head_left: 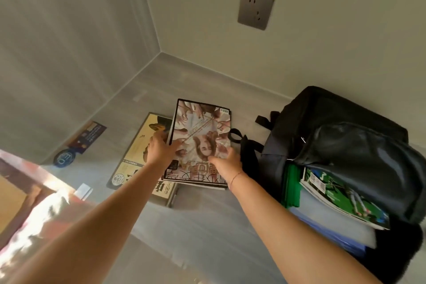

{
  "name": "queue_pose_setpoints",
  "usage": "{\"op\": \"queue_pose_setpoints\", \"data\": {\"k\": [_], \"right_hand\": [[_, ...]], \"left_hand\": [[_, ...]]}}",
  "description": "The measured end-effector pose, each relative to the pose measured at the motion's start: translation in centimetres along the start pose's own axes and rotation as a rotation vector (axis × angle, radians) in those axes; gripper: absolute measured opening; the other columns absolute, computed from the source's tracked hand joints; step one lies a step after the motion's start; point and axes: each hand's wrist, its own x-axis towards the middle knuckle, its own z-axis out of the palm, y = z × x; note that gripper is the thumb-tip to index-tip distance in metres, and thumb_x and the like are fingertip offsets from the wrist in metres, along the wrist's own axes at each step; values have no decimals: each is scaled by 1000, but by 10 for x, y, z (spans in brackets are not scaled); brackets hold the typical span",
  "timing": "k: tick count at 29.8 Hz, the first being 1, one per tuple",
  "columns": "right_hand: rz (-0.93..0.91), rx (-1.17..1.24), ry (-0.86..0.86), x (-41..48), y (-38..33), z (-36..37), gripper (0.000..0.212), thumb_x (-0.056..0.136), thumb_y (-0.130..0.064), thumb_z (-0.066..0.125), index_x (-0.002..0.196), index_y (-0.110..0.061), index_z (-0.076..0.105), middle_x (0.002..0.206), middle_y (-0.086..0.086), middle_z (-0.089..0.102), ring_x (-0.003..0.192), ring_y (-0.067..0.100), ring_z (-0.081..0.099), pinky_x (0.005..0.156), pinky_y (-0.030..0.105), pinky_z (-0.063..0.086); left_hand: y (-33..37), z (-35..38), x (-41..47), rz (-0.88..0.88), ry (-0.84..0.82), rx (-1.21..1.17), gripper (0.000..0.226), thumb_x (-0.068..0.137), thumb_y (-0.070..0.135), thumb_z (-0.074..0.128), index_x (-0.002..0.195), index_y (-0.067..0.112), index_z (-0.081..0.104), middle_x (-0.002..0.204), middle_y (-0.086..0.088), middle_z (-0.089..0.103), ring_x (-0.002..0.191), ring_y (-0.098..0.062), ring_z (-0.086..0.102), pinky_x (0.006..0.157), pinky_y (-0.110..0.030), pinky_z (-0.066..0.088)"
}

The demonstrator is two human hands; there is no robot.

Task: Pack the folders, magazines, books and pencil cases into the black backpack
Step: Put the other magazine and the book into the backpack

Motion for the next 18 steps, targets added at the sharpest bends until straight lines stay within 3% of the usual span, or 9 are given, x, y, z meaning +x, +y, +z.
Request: {"op": "queue_pose_setpoints", "data": {"k": [3, 5, 6, 9, 11, 13, 16, 18], "right_hand": [[8, 123, -25, 8, 1, 4, 43, 68, -14, 76, 107, -12, 59, 111, 4, 65, 102, 21, 62, 90, 37, 51], [23, 173, -52, 15, 4, 7, 57, 57, -22, 78, 110, -12, 61, 109, 3, 69, 100, 21, 66, 94, 42, 51], [49, 199, -57, 20, 7, 6, 63, 53, -26, 76, 113, -12, 60, 109, 3, 70, 99, 22, 67, 94, 44, 52], [123, 269, -84, 27, 11, 3, 64, 63, -32, 72, 120, -10, 53, 108, 8, 67, 97, 22, 64, 87, 38, 52], [144, 255, -107, 27, 9, 0, 76, 58, -41, 71, 124, -9, 51, 97, 11, 65, 90, 24, 62, 77, 35, 49], [142, 248, -122, 31, 13, -2, 79, 56, -40, 69, 125, -6, 50, 91, 17, 61, 85, 27, 59, 77, 37, 47], [130, 256, -144, 38, 18, 0, 78, 54, -42, 69, 122, -6, 53, 104, 24, 67, 99, 34, 65, 91, 45, 51], [120, 265, -143, 35, 16, 0, 80, 53, -46, 69, 120, -6, 56, 106, 20, 67, 98, 34, 64, 92, 49, 52]], "left_hand": [[16, -5, 4, -107, -27, -86, 38, 78, 40, 70, 104, 13, 62, 85, 0, 71, 64, -15, 69, 56, -27, 54], [24, -6, 10, -185, -68, -143, 36, 79, 39, 71, 97, 9, 65, 87, -3, 73, 64, -15, 69, 50, -23, 54], [29, -7, 10, -217, -98, -179, 39, 77, 39, 73, 98, 7, 64, 90, -5, 72, 65, -15, 69, 51, -23, 55], [32, -4, 12, -239, -185, -200, 50, 72, 33, 79, 109, 3, 62, 89, -9, 73, 73, -20, 70, 76, -37, 58], [33, 0, 8, -147, -196, -117, 61, 72, 28, 80, 123, 6, 55, 86, -8, 73, 71, -19, 69, 71, -35, 56], [34, 3, 5, -90, -173, -93, 67, 72, 24, 80, 128, 8, 47, 87, -10, 72, 68, -18, 69, 65, -31, 54], [38, -2, 0, -80, -140, -72, 58, 75, 20, 77, 123, 9, 46, 85, -9, 72, 70, -17, 68, 63, -28, 46], [38, -8, -3, -37, -152, -51, 50, 76, 18, 76, 118, 12, 50, 92, -8, 72, 69, -17, 69, 65, -31, 51]]}}
